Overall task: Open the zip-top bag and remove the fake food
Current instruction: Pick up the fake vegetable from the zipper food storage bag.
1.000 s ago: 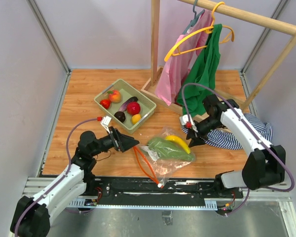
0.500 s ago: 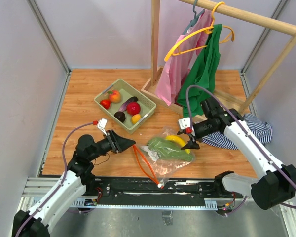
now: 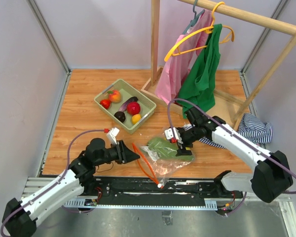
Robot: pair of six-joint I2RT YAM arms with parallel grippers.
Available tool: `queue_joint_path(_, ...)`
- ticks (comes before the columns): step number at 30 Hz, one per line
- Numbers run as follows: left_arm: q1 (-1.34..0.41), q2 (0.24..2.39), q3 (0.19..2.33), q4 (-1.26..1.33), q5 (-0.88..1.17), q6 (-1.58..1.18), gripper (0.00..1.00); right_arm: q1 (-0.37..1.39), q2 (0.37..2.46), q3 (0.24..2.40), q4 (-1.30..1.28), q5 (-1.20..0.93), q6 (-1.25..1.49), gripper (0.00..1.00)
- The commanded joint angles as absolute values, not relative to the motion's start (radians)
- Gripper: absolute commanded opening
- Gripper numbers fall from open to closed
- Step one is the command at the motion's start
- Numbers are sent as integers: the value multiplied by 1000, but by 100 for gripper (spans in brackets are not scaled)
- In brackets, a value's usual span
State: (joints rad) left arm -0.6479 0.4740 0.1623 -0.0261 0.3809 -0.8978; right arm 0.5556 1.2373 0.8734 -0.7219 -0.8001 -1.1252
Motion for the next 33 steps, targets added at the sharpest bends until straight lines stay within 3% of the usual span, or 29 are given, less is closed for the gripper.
queue_joint_path(1, -785, 572, 187, 30, 263, -934, 38, 597, 1294, 858, -652, -702, -1094, 77)
queue_joint_path(16, -873, 1097, 181, 544, 169, -1005, 41, 649, 1457, 874, -633, -575, -1015, 69)
queue_joint_path(21, -909, 1220, 205, 584, 130, -1018, 41, 650, 1486, 893, -652, -584, -996, 54)
queue_joint_path(26, -916, 1329, 276, 582, 92, -1013, 54, 650, 1514, 914, -659, -619, -948, 32)
queue_joint_path(33, -916, 1429, 329, 654, 35, -1044, 67, 650, 1544, 945, -675, -691, -878, 16)
